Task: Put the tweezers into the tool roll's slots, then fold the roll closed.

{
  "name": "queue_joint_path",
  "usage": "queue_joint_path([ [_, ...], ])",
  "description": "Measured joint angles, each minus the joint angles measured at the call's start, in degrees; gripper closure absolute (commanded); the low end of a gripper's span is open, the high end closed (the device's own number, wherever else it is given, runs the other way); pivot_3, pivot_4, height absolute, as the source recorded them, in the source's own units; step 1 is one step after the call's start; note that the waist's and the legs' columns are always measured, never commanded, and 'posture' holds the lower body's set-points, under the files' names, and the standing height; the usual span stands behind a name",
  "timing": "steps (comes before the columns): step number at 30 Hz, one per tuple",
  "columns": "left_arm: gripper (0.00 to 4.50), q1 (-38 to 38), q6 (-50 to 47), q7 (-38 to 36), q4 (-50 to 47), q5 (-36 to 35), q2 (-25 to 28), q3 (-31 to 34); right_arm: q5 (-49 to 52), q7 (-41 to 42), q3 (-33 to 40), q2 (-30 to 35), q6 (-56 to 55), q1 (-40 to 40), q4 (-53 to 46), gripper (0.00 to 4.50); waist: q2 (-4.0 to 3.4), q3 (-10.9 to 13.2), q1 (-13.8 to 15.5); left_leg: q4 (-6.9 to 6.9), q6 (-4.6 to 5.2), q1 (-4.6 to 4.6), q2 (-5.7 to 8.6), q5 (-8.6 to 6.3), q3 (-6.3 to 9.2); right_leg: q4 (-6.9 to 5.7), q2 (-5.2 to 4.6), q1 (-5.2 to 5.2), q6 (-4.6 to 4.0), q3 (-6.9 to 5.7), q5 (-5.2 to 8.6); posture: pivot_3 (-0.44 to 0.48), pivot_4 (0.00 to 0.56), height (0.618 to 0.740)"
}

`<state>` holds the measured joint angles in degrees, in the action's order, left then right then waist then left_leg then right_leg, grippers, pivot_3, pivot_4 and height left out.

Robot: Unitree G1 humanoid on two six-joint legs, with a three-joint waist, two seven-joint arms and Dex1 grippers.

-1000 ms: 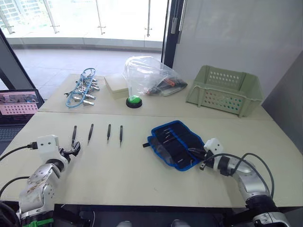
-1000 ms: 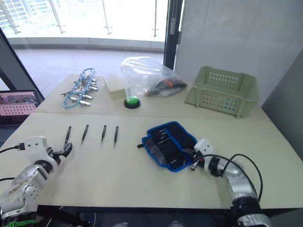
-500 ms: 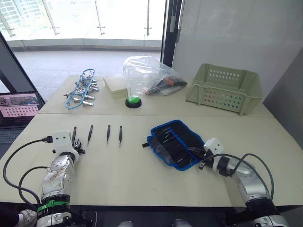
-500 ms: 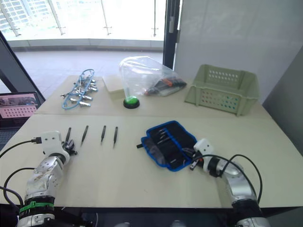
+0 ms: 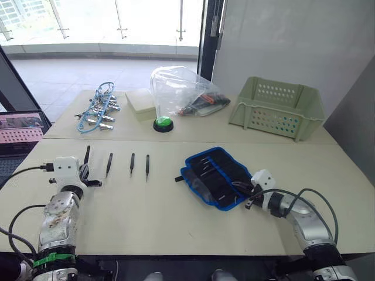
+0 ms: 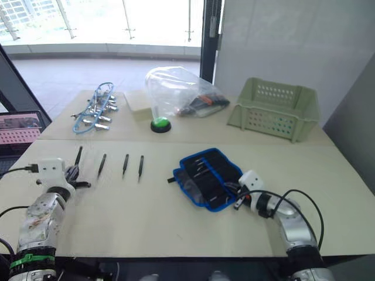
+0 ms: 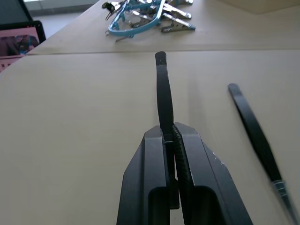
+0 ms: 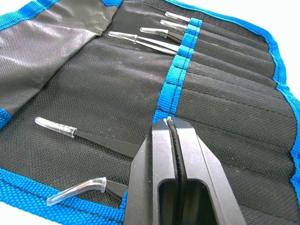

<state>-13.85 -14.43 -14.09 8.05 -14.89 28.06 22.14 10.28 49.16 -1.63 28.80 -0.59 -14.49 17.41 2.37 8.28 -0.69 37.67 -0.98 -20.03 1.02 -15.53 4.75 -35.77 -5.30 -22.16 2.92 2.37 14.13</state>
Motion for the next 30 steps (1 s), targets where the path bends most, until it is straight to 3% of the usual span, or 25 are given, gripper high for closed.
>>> queue_joint_path([
  [8,4.44,-6.5,-7.4,-18.3,-12.8,-6.1,7.1,-10.4,0.0,0.3,-0.2,0.1,0.0,-0.4,-0.2,4.50,-0.02,0.1,-0.2,0.01,0.01,-0.04,0.02,0.00,-0.05,0.04,0.02,0.00,0.02,0.01,0.00,0.000,0.150,0.740],
  [13,4.44,-11.0,-14.1,-29.9,-16.0,-6.7,9.3,-23.6,-0.1,-0.3,-0.5,-0.6,0.1,-1.9,0.4,4.50,-0.06,0.2,-0.4,0.01,0.03,-0.06,0.01,0.00,-0.06,0.04,0.06,-0.01,0.03,0.03,0.01,0.000,0.150,0.740],
  [18,4.44,-17.9,-24.1,-34.1,-16.1,-5.4,9.3,-34.0,-0.1,-1.1,-1.2,-1.1,0.1,-2.1,0.6,4.50,-0.06,0.2,-1.0,0.01,0.04,-0.06,0.00,0.00,-0.06,0.02,0.10,-0.03,0.25,0.04,0.14,0.000,0.150,0.740],
  [30,4.44,-28.5,-32.5,-34.2,-6.9,-0.7,0.0,-44.0,-0.1,-3.1,-1.9,-2.3,0.1,-2.1,0.1,4.50,-0.03,0.2,-1.9,0.03,0.06,-0.07,0.00,-0.01,-0.04,-0.01,0.12,-0.05,0.25,0.07,0.14,0.000,0.150,0.740],
])
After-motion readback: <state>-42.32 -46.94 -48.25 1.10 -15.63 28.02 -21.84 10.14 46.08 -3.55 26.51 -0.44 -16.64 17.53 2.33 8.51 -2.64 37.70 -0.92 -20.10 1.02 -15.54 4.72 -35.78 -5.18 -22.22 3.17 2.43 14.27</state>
